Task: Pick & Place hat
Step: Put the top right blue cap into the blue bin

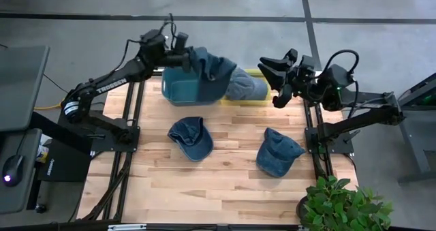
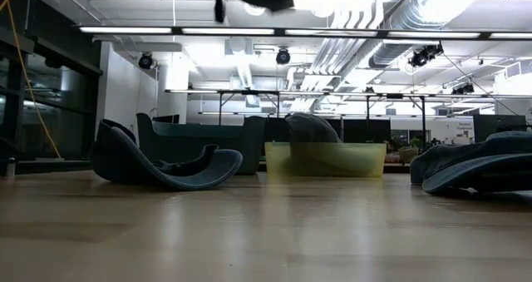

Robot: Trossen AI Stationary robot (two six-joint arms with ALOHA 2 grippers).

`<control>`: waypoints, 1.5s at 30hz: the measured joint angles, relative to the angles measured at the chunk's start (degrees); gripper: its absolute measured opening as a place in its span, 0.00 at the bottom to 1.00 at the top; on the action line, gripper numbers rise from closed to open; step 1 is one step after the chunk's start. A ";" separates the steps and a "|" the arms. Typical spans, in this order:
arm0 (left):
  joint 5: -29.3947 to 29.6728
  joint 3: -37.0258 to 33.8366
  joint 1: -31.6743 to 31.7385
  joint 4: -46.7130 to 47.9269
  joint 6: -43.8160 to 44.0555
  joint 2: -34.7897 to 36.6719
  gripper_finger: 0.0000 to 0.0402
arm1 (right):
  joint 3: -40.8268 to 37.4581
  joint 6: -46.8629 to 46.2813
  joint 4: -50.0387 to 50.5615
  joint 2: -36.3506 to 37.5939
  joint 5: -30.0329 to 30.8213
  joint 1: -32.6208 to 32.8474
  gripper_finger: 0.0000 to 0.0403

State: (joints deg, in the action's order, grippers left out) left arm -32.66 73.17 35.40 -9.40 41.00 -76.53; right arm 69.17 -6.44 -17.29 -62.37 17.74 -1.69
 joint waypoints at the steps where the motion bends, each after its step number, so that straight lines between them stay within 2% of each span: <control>1: 0.07 -0.08 0.61 4.35 -0.52 0.63 0.00 | 0.02 -0.09 0.85 0.11 0.32 -0.02 0.28; 8: 7.75 -0.15 2.75 30.89 -6.44 1.23 0.00 | 0.00 -1.69 5.19 -0.27 0.35 -0.01 0.28; 12: 8.61 0.10 3.84 43.51 -7.69 1.55 0.00 | 0.00 -2.58 7.08 -0.26 0.37 -0.02 0.28; 15: 13.02 -0.07 3.94 51.11 -9.34 1.24 0.00 | 0.00 -2.60 7.78 -0.28 0.35 -0.02 0.28; 20: 12.55 0.00 3.98 52.26 -7.78 1.72 0.00 | 0.00 -2.60 9.48 -0.26 0.35 -0.02 0.28; 23: 13.71 1.70 4.00 56.50 -7.43 1.82 0.00 | 0.00 -2.58 11.32 -0.26 0.35 -0.02 0.28; 28: 11.69 5.31 4.00 57.29 -7.98 1.83 0.00 | 0.00 -4.38 17.35 -0.26 0.33 -0.02 0.28; 33: 13.51 8.31 4.36 59.76 -7.08 1.83 0.00 | 0.00 -7.95 23.79 -0.26 -1.14 -0.04 0.28; 39: 15.48 9.57 8.34 65.32 -6.65 1.83 0.00 | 0.00 -10.22 30.33 -0.28 -3.57 -0.02 0.28; 45: 15.20 9.57 13.78 65.10 -5.78 1.80 0.00 | 0.00 -9.77 31.75 -0.28 -4.48 1.32 0.28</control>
State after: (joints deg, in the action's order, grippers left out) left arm -17.46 82.74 49.18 55.69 35.22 -74.73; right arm 69.17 -16.21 14.46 -62.65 13.26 -0.37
